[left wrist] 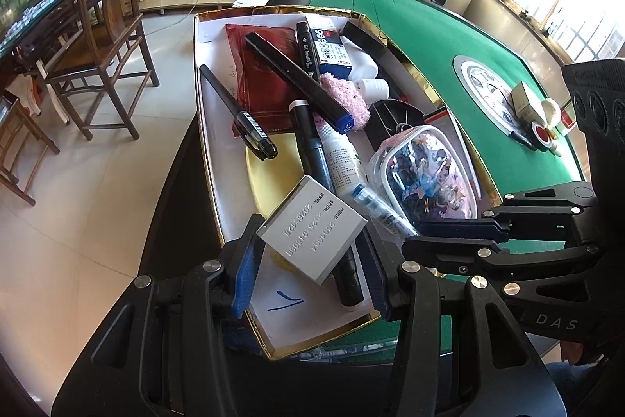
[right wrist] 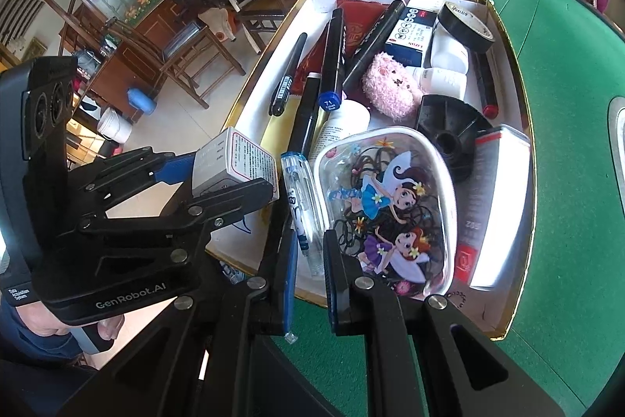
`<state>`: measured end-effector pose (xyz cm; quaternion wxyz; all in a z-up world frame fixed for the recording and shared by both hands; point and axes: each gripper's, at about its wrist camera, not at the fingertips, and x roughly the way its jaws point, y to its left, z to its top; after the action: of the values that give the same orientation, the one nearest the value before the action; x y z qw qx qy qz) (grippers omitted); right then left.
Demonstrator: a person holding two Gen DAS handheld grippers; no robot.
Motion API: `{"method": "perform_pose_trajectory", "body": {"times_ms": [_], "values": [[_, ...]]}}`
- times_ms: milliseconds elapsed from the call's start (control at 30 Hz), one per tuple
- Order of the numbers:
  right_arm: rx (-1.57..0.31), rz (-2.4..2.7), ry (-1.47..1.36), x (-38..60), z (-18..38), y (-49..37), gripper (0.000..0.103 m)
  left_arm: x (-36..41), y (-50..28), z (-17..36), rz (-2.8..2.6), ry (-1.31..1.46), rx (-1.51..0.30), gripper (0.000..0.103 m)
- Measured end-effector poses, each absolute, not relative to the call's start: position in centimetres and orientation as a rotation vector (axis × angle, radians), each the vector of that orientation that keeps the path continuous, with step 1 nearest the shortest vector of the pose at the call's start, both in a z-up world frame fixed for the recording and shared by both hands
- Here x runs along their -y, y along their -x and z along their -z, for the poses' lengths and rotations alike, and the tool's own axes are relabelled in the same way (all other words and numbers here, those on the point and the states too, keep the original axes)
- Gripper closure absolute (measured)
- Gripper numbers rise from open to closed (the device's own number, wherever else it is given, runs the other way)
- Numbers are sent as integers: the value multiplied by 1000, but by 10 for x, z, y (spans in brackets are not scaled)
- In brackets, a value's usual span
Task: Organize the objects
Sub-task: 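Lower the clear tube into the tray and open the right tool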
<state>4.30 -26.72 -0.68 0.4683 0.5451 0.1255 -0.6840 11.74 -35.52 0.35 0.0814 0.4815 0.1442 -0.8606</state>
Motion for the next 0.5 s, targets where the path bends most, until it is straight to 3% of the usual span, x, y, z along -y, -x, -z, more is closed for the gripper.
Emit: {"method": "perform_pose_trajectory", "body": {"times_ms": [500], "values": [[-309, 1685, -1339, 263, 8, -48, 90, 354, -117, -1, 2563, -1454, -428, 56]]}}
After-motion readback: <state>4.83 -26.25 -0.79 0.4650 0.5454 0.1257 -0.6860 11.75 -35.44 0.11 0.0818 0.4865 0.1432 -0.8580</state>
